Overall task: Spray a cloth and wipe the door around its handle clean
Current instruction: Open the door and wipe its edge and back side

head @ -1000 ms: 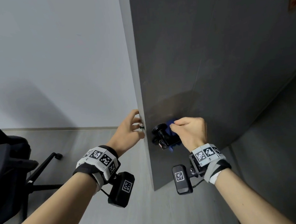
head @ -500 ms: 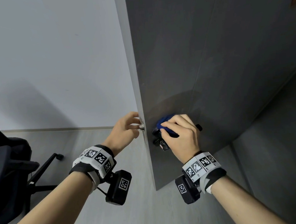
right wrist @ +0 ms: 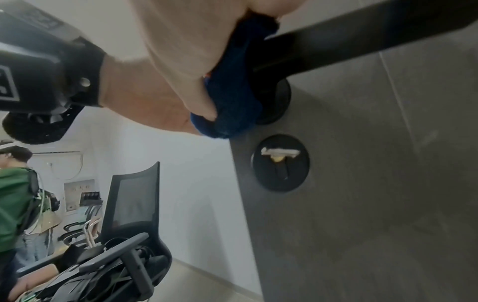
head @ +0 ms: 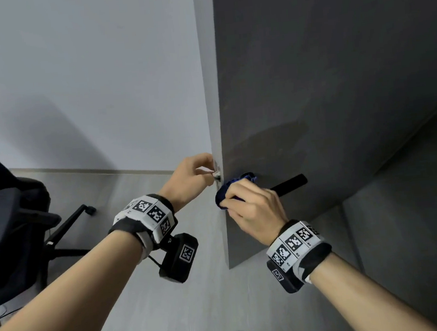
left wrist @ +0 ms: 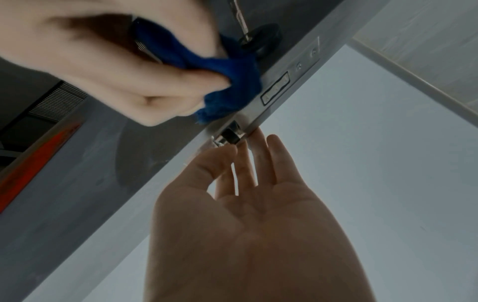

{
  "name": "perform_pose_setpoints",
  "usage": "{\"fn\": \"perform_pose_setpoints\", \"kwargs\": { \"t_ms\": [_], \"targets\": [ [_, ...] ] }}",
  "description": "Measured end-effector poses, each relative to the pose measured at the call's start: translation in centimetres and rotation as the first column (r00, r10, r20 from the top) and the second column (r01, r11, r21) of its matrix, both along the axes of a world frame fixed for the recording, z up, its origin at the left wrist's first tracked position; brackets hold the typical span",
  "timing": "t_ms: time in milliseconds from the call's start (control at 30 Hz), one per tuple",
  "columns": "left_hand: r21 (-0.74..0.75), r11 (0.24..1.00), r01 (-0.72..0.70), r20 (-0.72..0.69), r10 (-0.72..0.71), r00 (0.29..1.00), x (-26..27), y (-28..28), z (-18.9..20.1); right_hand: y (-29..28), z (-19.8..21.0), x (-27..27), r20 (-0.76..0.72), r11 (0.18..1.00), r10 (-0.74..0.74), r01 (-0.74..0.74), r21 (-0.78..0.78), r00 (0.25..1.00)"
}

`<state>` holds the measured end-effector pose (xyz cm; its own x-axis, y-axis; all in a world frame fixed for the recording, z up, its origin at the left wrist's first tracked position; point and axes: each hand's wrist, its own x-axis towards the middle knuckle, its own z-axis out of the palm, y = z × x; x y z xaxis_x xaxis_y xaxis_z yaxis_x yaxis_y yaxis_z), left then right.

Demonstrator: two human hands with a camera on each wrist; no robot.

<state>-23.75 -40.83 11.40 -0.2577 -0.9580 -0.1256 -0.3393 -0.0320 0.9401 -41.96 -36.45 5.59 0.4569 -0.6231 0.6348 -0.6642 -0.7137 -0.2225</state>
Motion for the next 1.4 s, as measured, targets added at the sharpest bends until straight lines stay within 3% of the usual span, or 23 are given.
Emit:
{"fn": "perform_pose_setpoints", "kwargs": {
  "t_ms": [133,233,333,400,467,633,767,900,1067,1133,1200,1300,1400],
  "targets": [
    [-0.004,1.000,-0.006,-0.006,0.006,1.000,-0.4,0.8,-0.1,-0.5,2.2,-2.0,0.111,0.995,-0.065,0.072,-0.064,0.992],
    [0.001,0.999,-0.032,-0.008,0.032,0.999,-0.7,1.4,-0.1,-1.9,2.7,-5.1,0.274,0.982,-0.186,0.188,0.019,0.944],
    [-0.006,0.998,-0.058,-0.026,0.058,0.998,-1.3,1.8,0.1,-4.2,2.6,-10.1,0.455,0.892,-0.452,0.383,0.241,0.767],
    [-0.013,0.997,-0.074,-0.036,0.074,0.997,-1.6,1.9,0.1,-5.5,3.1,-12.2,0.479,0.821,-0.571,0.451,0.351,0.667],
    [-0.014,0.996,-0.089,-0.034,0.088,0.996,-1.8,2.0,0.0,-5.5,3.4,-11.8,0.456,0.819,-0.570,0.430,0.380,0.684],
    [-0.015,0.994,-0.111,-0.015,0.110,0.994,-1.8,2.2,-0.1,-2.0,2.1,-6.2,0.455,0.893,-0.365,0.168,0.417,0.812],
    [-0.008,0.994,-0.107,-0.017,0.107,0.994,-2.0,2.6,0.0,-0.9,1.3,-5.0,0.584,0.901,-0.330,0.062,0.430,0.742],
    [-0.011,0.995,-0.095,0.003,0.095,0.995,-2.3,3.0,-0.4,0.5,2.1,-4.9,0.604,0.907,-0.201,-0.087,0.413,0.771],
    [-0.026,0.997,-0.071,-0.021,0.071,0.997,-2.8,4.2,-0.5,3.2,3.5,-3.9,0.537,0.823,0.026,-0.323,0.467,0.843],
    [-0.006,0.998,-0.061,-0.030,0.061,0.998,-3.0,4.8,-0.2,4.2,3.4,-4.2,0.502,0.846,0.049,-0.304,0.439,0.863],
    [0.001,0.999,-0.046,-0.017,0.046,0.999,-3.3,5.4,0.2,4.8,3.7,-5.4,0.516,0.892,-0.044,-0.199,0.406,0.855],
    [0.000,0.999,-0.039,0.000,0.039,0.999,-4.0,6.6,0.2,5.3,4.8,-8.6,0.592,0.917,-0.284,0.032,0.398,0.754],
    [0.010,1.000,-0.029,-0.003,0.029,1.000,-5.0,8.3,0.5,6.6,5.8,-11.5,0.590,0.898,-0.400,0.173,0.404,0.701]
  ]
}}
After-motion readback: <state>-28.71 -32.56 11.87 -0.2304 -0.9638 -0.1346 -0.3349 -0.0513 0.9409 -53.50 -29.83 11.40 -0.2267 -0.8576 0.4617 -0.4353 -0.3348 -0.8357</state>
